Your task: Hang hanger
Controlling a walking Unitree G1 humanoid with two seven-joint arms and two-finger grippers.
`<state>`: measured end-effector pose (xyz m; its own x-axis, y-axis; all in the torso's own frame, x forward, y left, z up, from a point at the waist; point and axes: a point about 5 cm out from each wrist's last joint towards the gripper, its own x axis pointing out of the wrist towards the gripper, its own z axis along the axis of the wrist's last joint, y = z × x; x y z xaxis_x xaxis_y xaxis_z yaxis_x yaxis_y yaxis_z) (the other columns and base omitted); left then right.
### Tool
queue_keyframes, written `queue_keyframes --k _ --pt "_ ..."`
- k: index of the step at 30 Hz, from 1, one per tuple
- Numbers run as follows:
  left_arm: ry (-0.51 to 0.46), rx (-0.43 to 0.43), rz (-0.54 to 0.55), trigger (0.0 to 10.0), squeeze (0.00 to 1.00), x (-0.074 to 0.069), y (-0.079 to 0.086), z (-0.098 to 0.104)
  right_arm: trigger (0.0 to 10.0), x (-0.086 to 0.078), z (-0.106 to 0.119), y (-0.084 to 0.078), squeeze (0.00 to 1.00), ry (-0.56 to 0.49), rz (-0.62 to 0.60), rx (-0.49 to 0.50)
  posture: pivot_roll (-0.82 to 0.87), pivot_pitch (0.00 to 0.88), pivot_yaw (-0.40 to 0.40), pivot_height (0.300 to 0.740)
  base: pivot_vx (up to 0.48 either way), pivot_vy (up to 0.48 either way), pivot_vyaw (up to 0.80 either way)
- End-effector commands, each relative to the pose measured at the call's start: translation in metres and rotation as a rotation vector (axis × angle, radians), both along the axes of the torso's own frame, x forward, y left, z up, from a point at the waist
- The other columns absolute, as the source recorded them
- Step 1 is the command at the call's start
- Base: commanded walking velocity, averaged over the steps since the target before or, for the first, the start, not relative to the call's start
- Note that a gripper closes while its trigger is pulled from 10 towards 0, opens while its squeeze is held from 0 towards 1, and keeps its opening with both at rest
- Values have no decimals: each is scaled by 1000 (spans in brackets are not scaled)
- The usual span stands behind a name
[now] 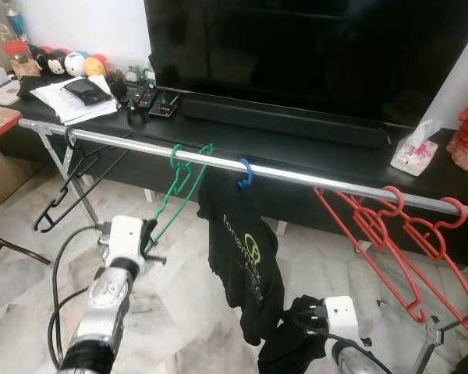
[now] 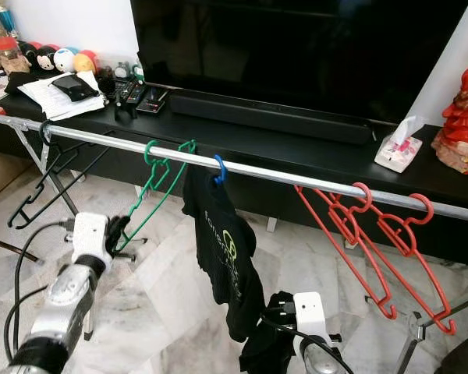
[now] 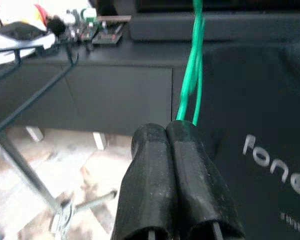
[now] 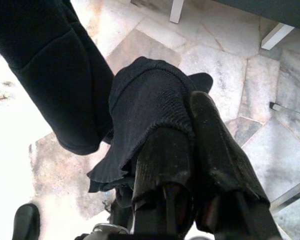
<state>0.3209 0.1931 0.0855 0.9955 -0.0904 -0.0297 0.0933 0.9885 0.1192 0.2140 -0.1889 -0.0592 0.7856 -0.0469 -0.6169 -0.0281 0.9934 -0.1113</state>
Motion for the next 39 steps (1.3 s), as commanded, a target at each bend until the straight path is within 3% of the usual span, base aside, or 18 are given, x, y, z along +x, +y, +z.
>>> queue_keyframes --k 1,10,11,12,20,26,30,38,39 --pt "5 -33 -14 10000 0 5 -5 5 10000 3 3 -4 0 -13 -20 -3 -77 0 -42 740 0 0 0" --pt "5 -127 -58 10000 0 15 -11 17 10000 4 3 -4 0 -17 -23 -4 -81 0 -42 740 0 0 0" --pt "4 -136 -57 10000 675 16 -10 19 10000 4 3 -5 0 -17 -23 -4 -80 0 -43 740 0 0 0" --pt "4 -144 -54 10000 1000 17 -9 22 10000 4 3 -5 0 -17 -23 -5 -80 0 -43 740 0 0 0" --pt "34 -204 -71 10000 1000 28 2 41 10000 5 4 -4 0 -17 -18 -4 -77 0 -45 740 0 0 0" --pt "107 -220 -103 10000 1000 36 -1 44 10000 5 4 -3 0 -16 -12 -2 -76 0 -47 740 0 0 0" --pt "173 -193 -112 10000 1000 45 -5 42 10000 6 4 -5 0 -18 -15 -4 -79 0 -47 740 0 0 0" --pt "181 -147 -67 10000 1000 57 -4 50 10000 4 4 -7 0 -18 -18 -6 -88 0 -45 740 0 0 0" --pt "185 -130 -68 10000 961 59 -4 51 10000 4 4 -7 0 -18 -19 -6 -87 0 -45 740 0 0 0"
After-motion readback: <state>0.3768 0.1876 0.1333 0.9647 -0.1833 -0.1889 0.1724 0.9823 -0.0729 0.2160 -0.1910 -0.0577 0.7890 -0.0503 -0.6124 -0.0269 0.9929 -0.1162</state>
